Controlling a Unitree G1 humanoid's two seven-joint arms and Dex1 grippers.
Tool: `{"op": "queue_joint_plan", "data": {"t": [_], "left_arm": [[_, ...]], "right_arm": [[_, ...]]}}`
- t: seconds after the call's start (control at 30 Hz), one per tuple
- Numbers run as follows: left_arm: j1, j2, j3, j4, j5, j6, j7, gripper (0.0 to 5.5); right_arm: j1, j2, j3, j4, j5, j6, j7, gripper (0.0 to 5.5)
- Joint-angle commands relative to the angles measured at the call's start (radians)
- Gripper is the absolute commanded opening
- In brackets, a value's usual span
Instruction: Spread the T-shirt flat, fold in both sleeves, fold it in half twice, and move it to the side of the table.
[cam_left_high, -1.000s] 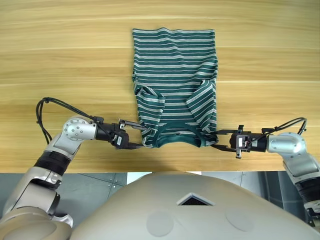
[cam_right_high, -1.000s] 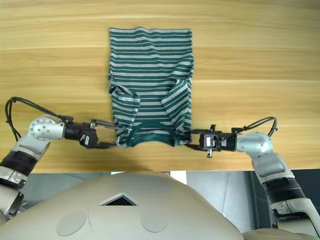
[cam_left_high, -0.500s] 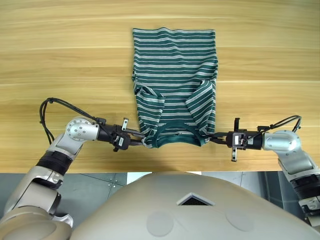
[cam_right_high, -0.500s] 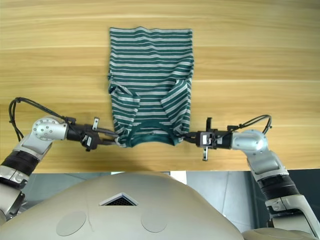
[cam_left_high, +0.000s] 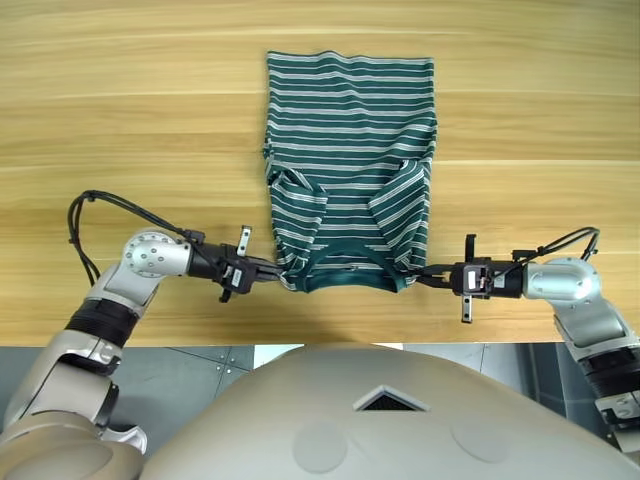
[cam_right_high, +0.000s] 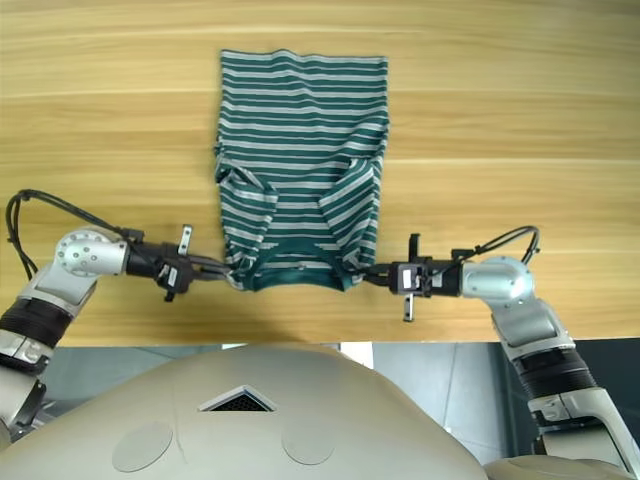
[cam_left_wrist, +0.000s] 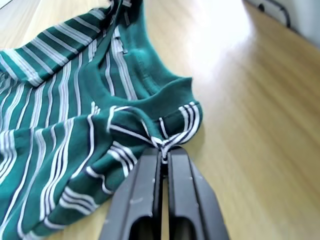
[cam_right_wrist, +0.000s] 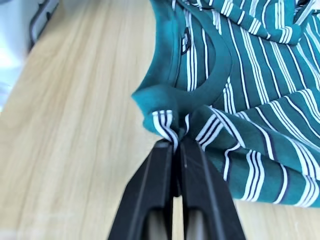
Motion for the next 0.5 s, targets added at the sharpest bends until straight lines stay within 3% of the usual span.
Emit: {"op": "queue_joint_plan", "data": {"t": [0.03,0.2,0.5], "left_arm": [[0.007,0.045,0.032,-0.050,-0.029,-0.003,-0.010,0.00],[0.073,0.123,0.060,-0.192,-0.097,0.001,-0.027,0.00],[0.230,0.238,0.123,-0.465,-0.459,0.032,-0.138,0.00]], "right_arm": [[-0.005,-0.033,-0.019,-0.027,0.024,-0.005,0.026,0.01],[0.068,-0.080,-0.054,-0.111,0.127,-0.038,0.091,0.00],[0.147,-0.131,-0.125,-0.251,0.315,-0.050,0.193,0.00]]}}
